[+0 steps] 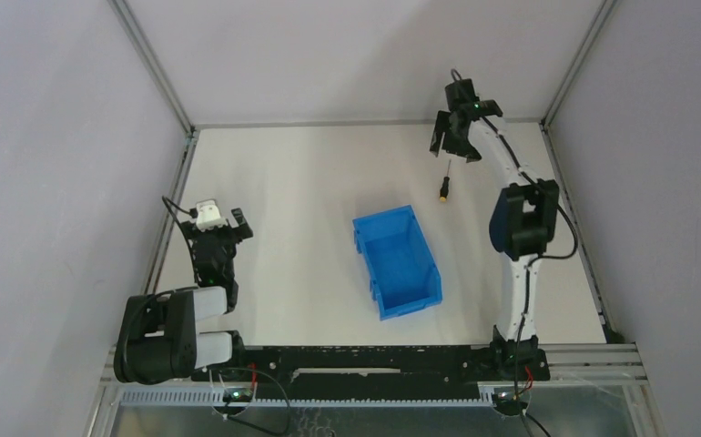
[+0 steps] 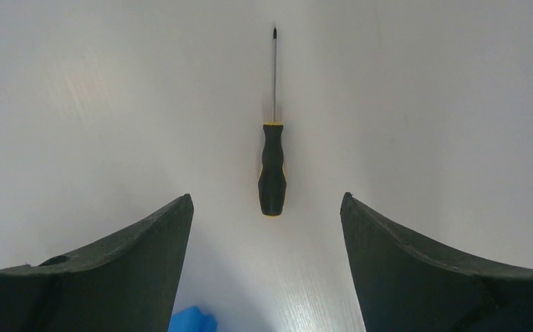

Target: Put the screwdriver in the bin

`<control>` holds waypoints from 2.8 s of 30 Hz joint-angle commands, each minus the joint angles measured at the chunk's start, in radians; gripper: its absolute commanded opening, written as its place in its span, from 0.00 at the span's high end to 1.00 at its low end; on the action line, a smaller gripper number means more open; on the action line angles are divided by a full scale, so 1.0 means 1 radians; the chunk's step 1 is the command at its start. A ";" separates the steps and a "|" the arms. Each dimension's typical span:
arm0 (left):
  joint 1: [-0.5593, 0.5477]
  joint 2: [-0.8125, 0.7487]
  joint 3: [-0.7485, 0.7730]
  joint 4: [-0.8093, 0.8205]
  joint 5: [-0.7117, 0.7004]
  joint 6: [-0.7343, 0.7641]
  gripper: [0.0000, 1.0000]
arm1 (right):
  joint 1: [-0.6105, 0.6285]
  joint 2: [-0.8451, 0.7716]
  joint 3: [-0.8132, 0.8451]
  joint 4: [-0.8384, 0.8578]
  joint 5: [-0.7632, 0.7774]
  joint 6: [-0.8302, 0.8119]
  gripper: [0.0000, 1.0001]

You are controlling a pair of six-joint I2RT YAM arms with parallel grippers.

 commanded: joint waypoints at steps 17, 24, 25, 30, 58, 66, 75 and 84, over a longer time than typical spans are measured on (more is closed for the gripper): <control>-0.004 -0.009 0.031 0.021 -0.002 0.012 0.00 | -0.008 0.354 0.164 -0.115 -0.010 -0.016 0.30; -0.004 -0.009 0.032 0.021 -0.003 0.011 0.00 | -0.033 0.340 0.095 -0.078 -0.001 -0.023 0.66; -0.004 -0.009 0.031 0.021 -0.002 0.011 0.00 | -0.036 0.326 0.081 -0.066 0.000 -0.031 0.75; -0.004 -0.010 0.032 0.022 -0.003 0.012 0.00 | -0.055 0.184 0.034 -0.036 0.004 -0.063 1.00; -0.004 -0.009 0.031 0.022 -0.003 0.011 0.00 | 0.453 -0.673 -0.577 0.058 -0.100 -0.115 1.00; -0.004 -0.009 0.032 0.022 -0.003 0.011 0.00 | 0.595 -0.618 -0.732 0.105 0.104 0.030 0.97; -0.004 -0.009 0.032 0.021 -0.003 0.011 0.00 | 0.751 -0.525 -0.857 0.144 0.251 0.272 0.97; -0.004 -0.009 0.031 0.021 -0.003 0.011 0.00 | 0.817 -0.415 -0.879 0.145 0.323 0.381 0.87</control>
